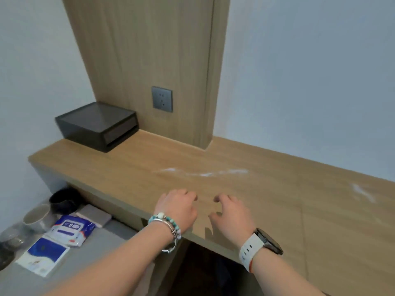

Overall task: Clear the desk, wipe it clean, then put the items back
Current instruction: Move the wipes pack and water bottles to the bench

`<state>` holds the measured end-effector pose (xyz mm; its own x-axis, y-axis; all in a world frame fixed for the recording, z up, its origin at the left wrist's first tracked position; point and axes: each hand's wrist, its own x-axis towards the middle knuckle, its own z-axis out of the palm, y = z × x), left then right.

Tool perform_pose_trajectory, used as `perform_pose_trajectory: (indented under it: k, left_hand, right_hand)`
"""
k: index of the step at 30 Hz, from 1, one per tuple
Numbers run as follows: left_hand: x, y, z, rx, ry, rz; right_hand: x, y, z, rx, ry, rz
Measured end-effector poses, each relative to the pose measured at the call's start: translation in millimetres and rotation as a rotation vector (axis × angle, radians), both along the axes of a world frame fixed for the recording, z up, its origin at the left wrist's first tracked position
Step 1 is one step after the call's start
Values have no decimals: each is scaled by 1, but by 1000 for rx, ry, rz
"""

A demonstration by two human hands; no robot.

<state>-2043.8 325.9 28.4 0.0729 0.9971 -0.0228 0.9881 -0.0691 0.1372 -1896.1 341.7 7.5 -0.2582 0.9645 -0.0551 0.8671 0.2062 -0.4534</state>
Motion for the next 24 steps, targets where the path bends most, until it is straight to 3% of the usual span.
perform_pose_trajectory:
  k: [12,24]
  left_hand:
    - [374,-16,-1,4,-63,-448]
    - [610,11,13,16,-68,-737]
  right_hand:
    - [372,-94,13,-49,-147,-453]
    - [592,-110,11,-48,-123,-742]
